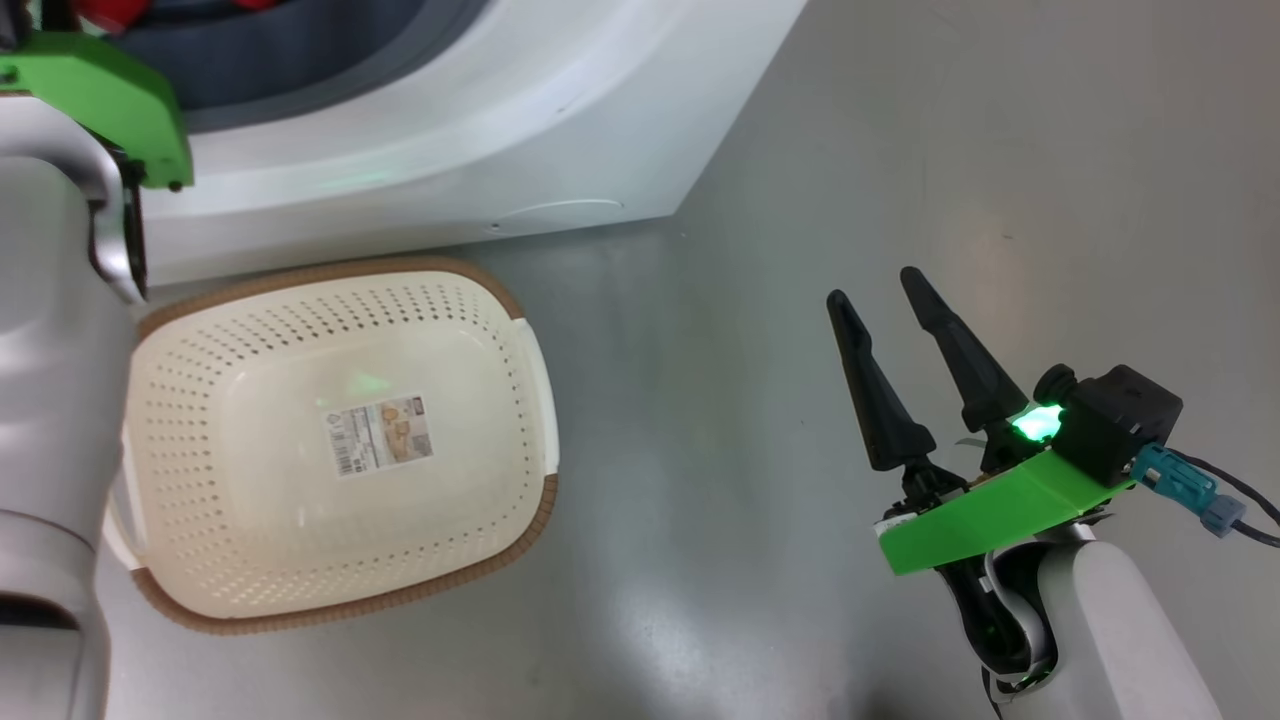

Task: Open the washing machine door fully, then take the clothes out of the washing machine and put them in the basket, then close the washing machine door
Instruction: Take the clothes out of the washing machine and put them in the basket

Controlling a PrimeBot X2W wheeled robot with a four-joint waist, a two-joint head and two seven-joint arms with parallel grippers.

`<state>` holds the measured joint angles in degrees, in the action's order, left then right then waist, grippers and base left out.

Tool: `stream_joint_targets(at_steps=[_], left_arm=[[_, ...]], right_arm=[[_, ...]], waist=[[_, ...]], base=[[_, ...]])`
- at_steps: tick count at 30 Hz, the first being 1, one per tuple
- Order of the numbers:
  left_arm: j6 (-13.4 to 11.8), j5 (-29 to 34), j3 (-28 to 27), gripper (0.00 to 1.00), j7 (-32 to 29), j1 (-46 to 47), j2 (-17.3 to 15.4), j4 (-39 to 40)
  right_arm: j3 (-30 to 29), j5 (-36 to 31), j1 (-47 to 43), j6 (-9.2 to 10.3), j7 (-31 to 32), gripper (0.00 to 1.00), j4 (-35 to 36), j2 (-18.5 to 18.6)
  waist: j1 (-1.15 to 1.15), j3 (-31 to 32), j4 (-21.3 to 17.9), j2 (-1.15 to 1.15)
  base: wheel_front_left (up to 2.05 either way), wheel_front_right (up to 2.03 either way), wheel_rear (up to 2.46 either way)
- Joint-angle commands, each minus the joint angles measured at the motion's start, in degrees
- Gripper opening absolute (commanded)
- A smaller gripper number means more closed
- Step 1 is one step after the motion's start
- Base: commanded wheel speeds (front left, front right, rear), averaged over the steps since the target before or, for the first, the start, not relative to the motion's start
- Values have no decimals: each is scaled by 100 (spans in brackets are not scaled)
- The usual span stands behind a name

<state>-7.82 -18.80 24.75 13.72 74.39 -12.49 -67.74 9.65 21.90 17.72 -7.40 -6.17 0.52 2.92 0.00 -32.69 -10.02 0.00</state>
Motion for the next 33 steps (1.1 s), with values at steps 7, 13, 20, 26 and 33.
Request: stream_joint_targets(at_steps=[7,13,20,26,33], left_arm=[[-17,-26,21,0,108,-346,-93,551],[-4,-41,81,0,120,-693,-35,1021],[-77,-57,147,0,123,-1107,-50,1709],[-182,-45,245,0,9,-1542,-134,2487],[-390,-18,333,0,-266,-2108,-318,3582]], right_arm=[[32,-25,-112,-9,21,100,126,-4],[-22,-42,-173,-9,43,100,140,-4],[-87,-61,-243,-9,67,100,166,-4],[-135,-77,-313,-9,93,100,197,-4],[-203,-99,-400,-9,114,100,229,-4]], waist=[[0,243,207,0],[0,370,295,0],[0,515,411,0],[0,622,503,0],[0,721,606,0]], base=[[0,0,0],[0,0,0],[0,0,0],[0,0,0],[0,0,0]])
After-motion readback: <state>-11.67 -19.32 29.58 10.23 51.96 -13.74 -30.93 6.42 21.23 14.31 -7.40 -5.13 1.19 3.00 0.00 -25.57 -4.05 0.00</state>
